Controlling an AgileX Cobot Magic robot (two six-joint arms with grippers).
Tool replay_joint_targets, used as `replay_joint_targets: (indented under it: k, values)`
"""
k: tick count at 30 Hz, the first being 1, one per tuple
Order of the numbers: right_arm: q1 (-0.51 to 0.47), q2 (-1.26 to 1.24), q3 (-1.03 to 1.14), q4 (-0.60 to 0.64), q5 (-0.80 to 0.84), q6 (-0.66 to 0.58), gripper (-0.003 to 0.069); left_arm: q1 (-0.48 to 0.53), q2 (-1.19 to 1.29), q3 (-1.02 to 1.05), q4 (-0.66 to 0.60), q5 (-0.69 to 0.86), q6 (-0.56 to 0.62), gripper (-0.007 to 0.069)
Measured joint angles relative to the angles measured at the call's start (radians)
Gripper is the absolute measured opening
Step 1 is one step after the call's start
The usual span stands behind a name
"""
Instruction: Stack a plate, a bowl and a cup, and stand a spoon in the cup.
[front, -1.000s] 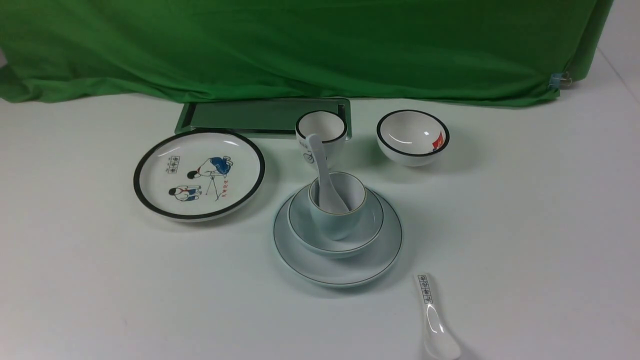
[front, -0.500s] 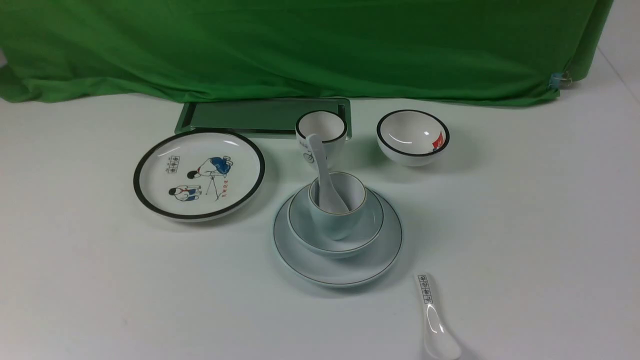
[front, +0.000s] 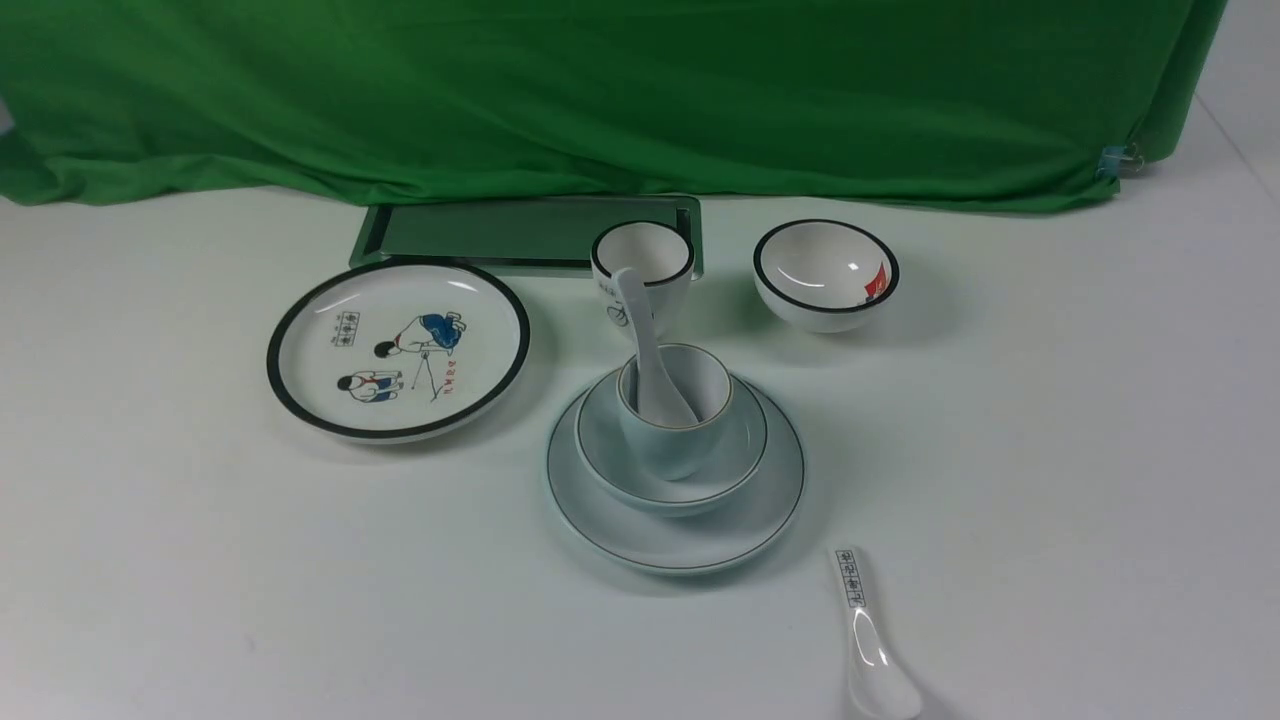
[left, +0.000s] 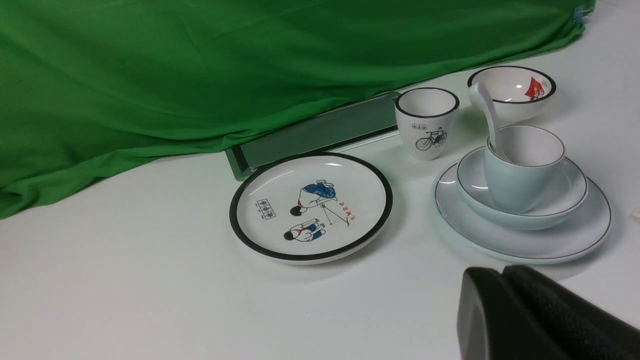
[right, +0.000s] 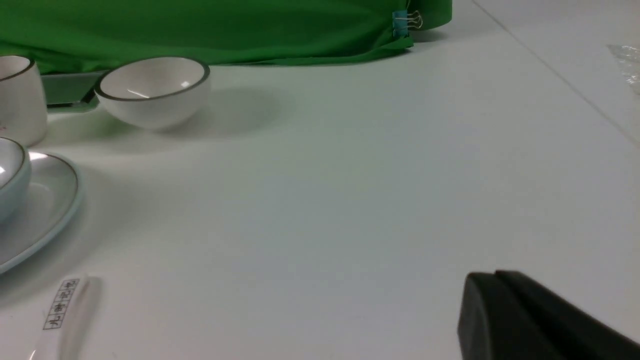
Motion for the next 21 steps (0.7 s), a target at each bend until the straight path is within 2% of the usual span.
replay_joint_targets:
  k: [18, 21]
  values:
    - [0.000, 0.000, 0.000, 0.001, 0.000, 0.001, 0.0061, 0.000, 0.000, 0.005, -0.004, -0.007, 0.000, -0.0030]
    - [0.000, 0.000, 0.000, 0.001, 0.000, 0.001, 0.0071, 0.006, 0.000, 0.053, -0.039, -0.124, 0.027, -0.0030]
